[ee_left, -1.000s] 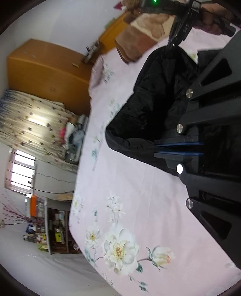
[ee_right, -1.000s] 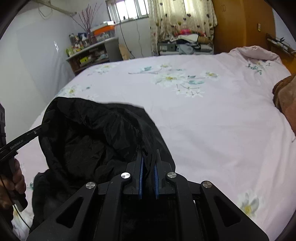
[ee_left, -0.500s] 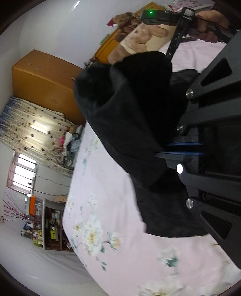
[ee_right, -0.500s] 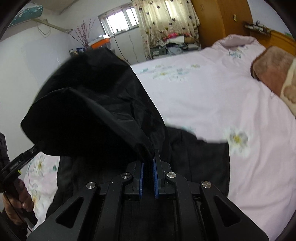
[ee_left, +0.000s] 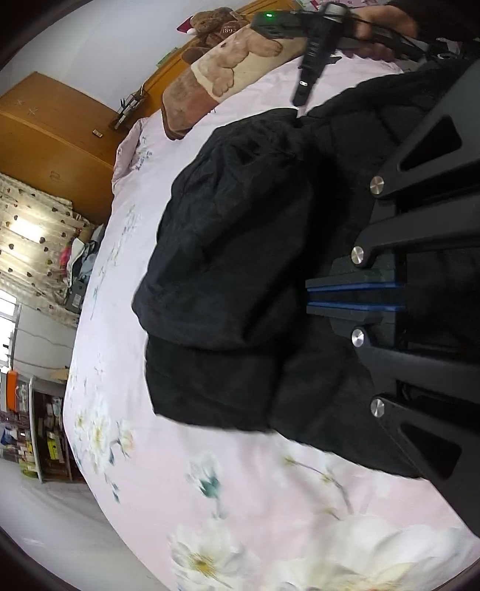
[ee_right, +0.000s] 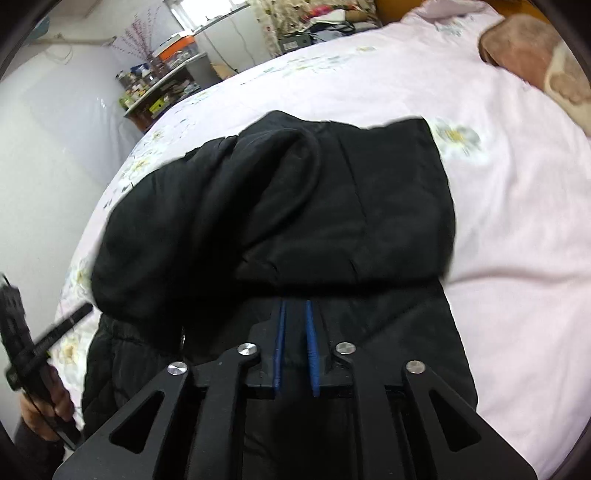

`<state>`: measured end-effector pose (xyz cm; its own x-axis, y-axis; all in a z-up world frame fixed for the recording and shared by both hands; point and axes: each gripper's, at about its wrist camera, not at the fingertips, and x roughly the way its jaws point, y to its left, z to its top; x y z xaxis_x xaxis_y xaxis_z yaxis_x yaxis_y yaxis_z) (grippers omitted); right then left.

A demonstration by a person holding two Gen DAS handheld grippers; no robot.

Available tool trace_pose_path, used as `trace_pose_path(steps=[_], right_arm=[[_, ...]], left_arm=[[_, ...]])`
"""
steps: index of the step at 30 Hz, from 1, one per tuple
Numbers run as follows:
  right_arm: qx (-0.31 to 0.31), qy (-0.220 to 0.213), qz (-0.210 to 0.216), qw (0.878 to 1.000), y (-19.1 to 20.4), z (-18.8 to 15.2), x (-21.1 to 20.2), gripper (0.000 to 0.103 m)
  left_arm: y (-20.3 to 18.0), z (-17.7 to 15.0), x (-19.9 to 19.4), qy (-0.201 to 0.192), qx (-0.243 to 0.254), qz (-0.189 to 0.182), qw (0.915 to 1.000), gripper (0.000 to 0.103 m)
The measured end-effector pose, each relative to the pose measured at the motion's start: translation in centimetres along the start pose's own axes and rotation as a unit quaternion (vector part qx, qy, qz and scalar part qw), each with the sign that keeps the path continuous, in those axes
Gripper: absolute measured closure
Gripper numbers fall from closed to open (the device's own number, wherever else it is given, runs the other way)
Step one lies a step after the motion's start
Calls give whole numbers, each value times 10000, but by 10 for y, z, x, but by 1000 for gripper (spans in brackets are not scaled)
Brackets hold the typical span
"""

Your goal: Fold large clothes

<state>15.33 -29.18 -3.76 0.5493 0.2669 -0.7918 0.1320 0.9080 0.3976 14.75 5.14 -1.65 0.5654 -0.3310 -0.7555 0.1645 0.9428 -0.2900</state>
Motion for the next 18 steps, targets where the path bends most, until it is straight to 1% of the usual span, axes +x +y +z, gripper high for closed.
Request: trace_pose_path(steps=[2,4,7,11,12,14,15,17,18], right_arm=[[65,-90,71,9999,0,4,-5,86],[0,-178,113,9998,5,13,-7,86],[-233,-282,229,9991,26,29,-3,86],[-607,-455,391,9964,65,57,11,85],[-678,-468,392,9958,70,55,13,85],[-814,-386,408,9951,80,59,26,82],[-869,-293,404,9950,81,56,35,82],[-908,43,361,9952,82,41,57,82],[-914,252,359,9949,80,30,70,82]], left_arm=[[2,2,-7,-54,-67,-10,10000,97],[-3,10,-11,-197,-48,-73,9998,97],[-17,36,-5,-420,146,-175,9989,97],[-40,73,14,-626,460,-258,9966,97],[-43,79,21,-635,504,-260,9964,97],[-47,84,35,-548,485,-249,9970,97],[-48,81,41,-456,448,-338,9974,97],[-51,67,53,-313,494,-407,9975,97],[-51,59,60,-230,520,-375,9977,97]])
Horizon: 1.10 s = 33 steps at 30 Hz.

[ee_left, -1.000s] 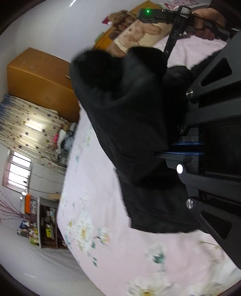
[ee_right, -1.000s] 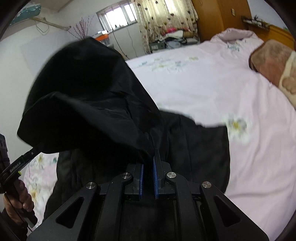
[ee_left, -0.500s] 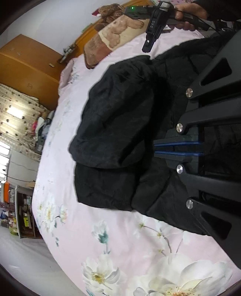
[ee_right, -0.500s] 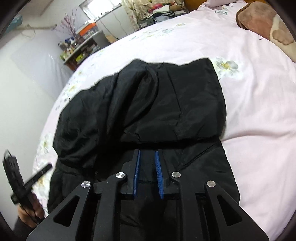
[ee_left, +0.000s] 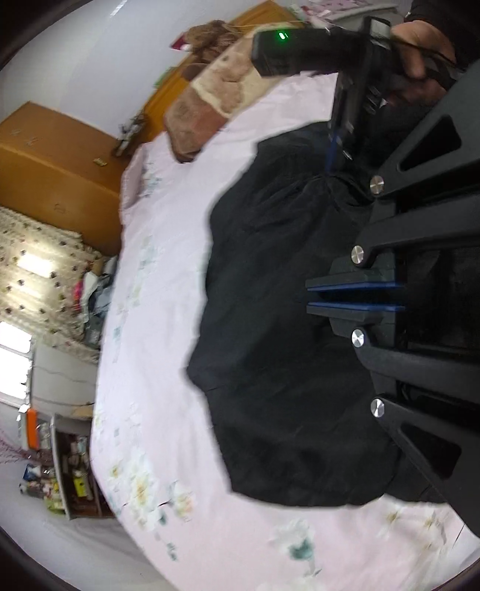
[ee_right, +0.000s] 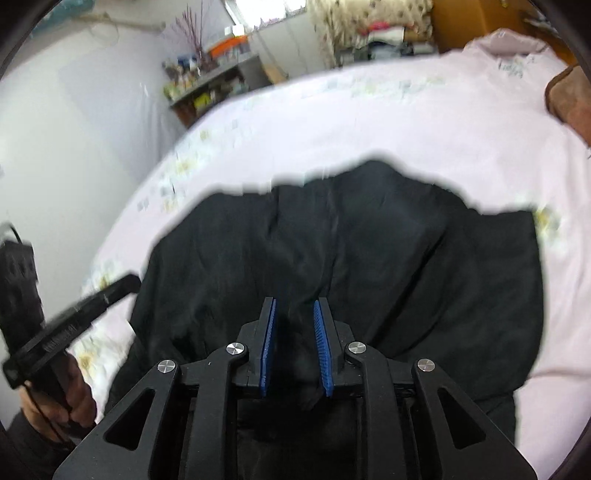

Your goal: Fold large clothes

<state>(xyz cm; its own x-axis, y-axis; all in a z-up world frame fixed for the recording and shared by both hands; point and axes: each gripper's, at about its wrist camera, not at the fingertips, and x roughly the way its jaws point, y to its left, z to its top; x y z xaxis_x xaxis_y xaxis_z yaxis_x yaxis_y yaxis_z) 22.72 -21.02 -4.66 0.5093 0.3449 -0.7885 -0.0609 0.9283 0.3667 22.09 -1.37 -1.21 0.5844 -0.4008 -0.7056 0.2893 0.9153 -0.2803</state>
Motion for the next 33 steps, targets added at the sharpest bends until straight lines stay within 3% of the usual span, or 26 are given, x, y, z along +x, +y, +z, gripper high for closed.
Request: trace_pose_path(steps=[3,6,8,13,16,21,28,30,33], right_arm=[[215,265,-30,9994,-12,-35,31,82],[496,204,67,9985,-20,-53,40,85],[373,158,-31,9992,-16,-56,39,85],[118,148,-115,9998,-7,-45,18,83],[-24,-323,-44,9995,-3,-31,-20,83],[-188,-969,-422,9942,-12,13,-58,83],[-277,-1058,-957,9894,-19,62,-32,82],[-277,-926,-1124,9889,-28,64,-14,83],[-259,-691,-1489,9861,-51,50,13,82]], left_arm=[[21,-40,35,424,-319,143,9985,96],[44,-65,37,269,-930,-190,9951,98],[42,-65,35,298,-963,-144,9948,98],[23,-51,15,424,-659,45,9969,98],[15,-40,-6,248,-534,81,9982,98],[13,4,-22,-261,-427,134,9987,98],[21,62,29,-297,-227,613,9974,98],[30,57,52,-94,-132,934,9955,98],[57,26,79,104,-207,943,9953,99]])
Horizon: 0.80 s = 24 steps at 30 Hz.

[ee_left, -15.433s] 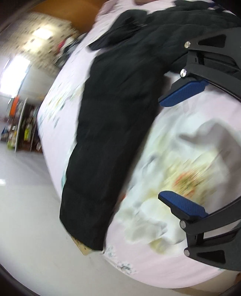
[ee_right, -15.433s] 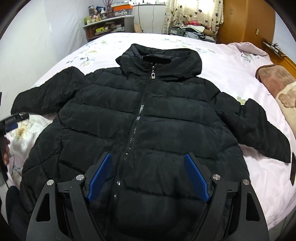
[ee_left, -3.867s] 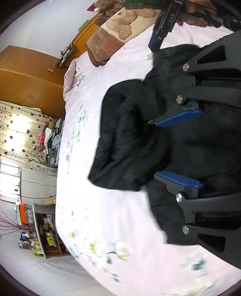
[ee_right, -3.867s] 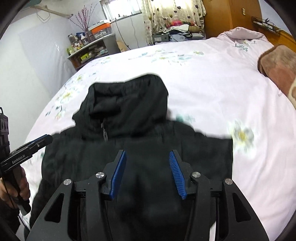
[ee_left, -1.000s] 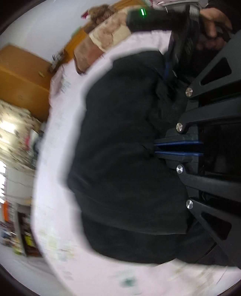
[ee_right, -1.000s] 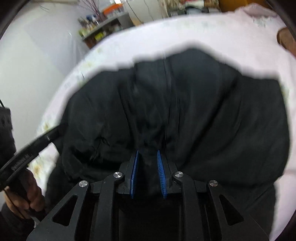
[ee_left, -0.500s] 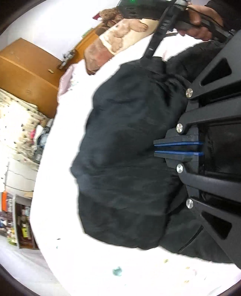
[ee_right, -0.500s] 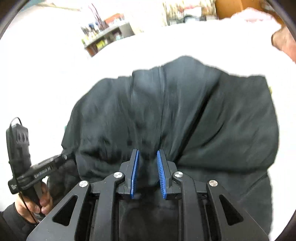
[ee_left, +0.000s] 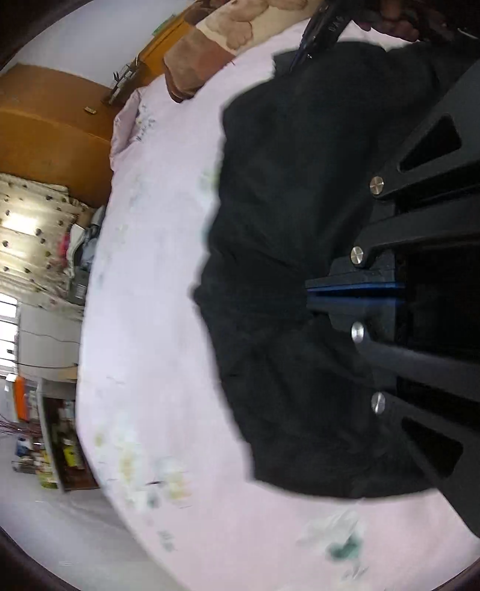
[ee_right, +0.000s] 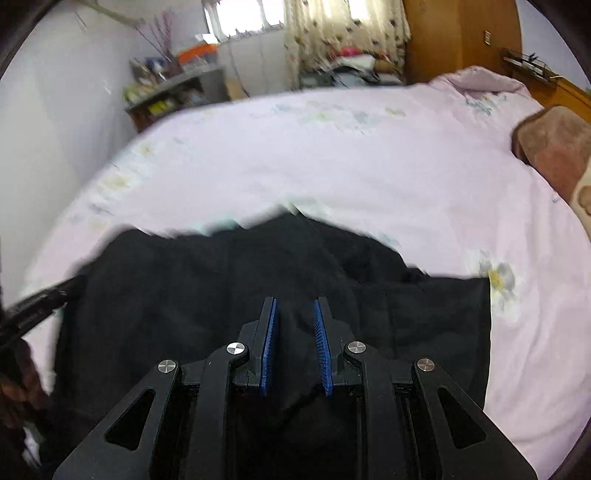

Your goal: Fold large clothes

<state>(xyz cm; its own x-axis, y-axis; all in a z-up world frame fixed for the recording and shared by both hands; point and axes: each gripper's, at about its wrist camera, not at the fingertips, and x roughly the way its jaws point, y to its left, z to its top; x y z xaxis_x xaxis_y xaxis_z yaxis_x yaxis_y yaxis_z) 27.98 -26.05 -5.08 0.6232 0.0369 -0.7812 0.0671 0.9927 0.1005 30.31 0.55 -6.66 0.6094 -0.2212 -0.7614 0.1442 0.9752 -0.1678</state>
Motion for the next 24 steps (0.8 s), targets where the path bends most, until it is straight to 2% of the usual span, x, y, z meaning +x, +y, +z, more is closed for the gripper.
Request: trace_pose_path(steps=[5,11,14,16,18,20,24], right_arm=[[29,-71,153,9999,-11,-31,21,82],[83,-96,142,9998,-14,-30,32,82],[88,-32,160,9998,-15,-24,29,82],[77,41,112,9999,-13,-13,12,82],[53,-153,122,9998,-9,-6,-11,82],[35,-495,364,9981,0,-3,-45,82],[-316,-786,747,9936,32,-17,-82,82]], left_arm=[[1,-19,5,-212,84,47,9997,99],[1,-18,7,-282,-9,-79,9996,99],[5,-13,2,-146,-116,-152,9997,99],[7,-5,-10,-10,-265,-239,9994,100],[5,-3,-32,-114,-257,-219,9994,100],[-3,-8,-55,-286,-152,-230,9992,99],[-26,-28,-85,-446,-80,-504,9977,99]])
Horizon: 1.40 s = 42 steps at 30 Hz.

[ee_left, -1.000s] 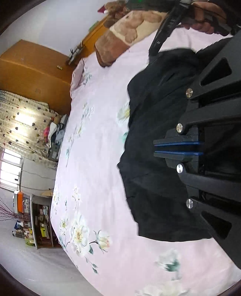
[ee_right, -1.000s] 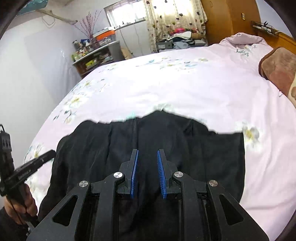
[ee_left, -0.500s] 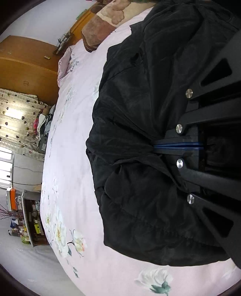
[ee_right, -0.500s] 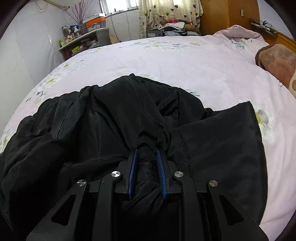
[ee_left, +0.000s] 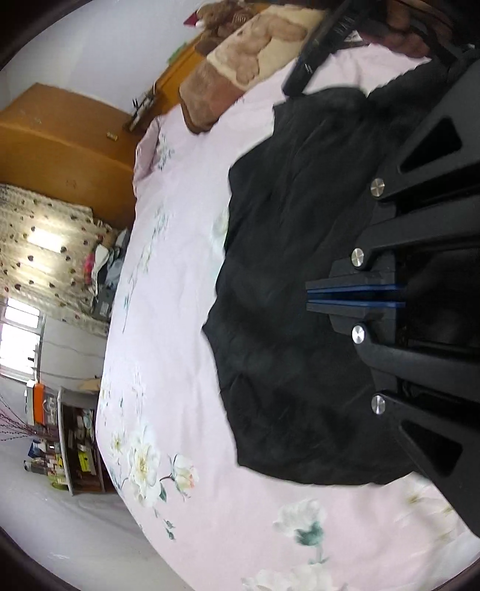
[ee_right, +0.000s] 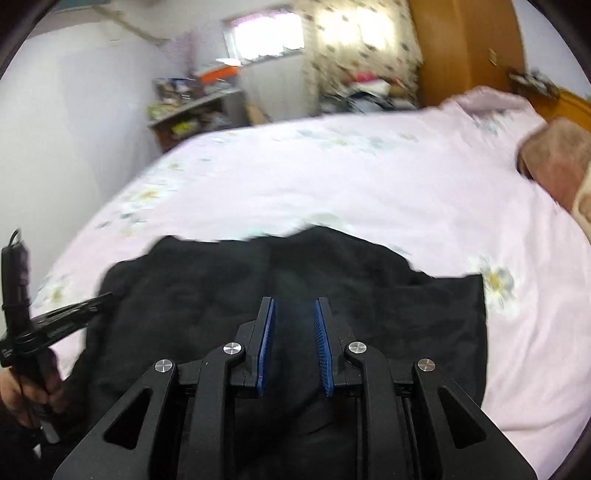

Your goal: Fold large clothes

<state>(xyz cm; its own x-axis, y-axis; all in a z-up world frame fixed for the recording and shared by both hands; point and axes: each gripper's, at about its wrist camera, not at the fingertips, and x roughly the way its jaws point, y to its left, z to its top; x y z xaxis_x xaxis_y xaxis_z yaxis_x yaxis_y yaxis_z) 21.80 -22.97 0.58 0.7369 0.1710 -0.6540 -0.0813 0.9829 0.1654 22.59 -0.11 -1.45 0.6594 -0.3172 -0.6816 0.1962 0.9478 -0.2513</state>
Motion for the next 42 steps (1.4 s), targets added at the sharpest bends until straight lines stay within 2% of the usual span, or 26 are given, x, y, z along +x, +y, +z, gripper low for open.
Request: trace_pose_path(steps=[2,4,5,6,9,21,25,28,31,34,36,42], right_arm=[[-104,153,225,9996,15,-14,5,82],[-209,502,126,9984,21,-31,27,82],[-241,852,-6,9961,19,-44,46,82],[-244,967,-43,9950,19,-50,54,82],[-236,1002,-24,9947,15,-62,63,82],[-414,1258,-4,9912,18,-52,66,81],[-304,1002,-53,9945,28,-46,37,79],[-192,713,148,9972,37,-47,13,79],[-74,913,237,9955,38,-63,15,79],[-167,1364,56,9905,35,-84,39,79],[-121,1438,81,9895,30,-89,49,79],[-53,1555,75,9878,27,-85,53,79]], left_arm=[[-10,-15,5,145,29,-73,9999,98],[-11,-29,23,455,71,64,9989,98],[-9,-36,33,582,72,132,9982,98],[-8,-40,38,642,121,198,9977,98],[-9,-43,42,703,222,289,9969,98],[-16,-40,47,721,218,371,9965,98],[-15,-35,33,722,138,392,9965,98],[-19,-39,8,484,126,204,9985,98],[-29,-52,-4,411,251,-9,9988,98],[-32,-71,14,728,353,59,9967,98],[-28,-80,25,718,435,74,9964,98],[-23,-69,20,895,271,58,9956,98]])
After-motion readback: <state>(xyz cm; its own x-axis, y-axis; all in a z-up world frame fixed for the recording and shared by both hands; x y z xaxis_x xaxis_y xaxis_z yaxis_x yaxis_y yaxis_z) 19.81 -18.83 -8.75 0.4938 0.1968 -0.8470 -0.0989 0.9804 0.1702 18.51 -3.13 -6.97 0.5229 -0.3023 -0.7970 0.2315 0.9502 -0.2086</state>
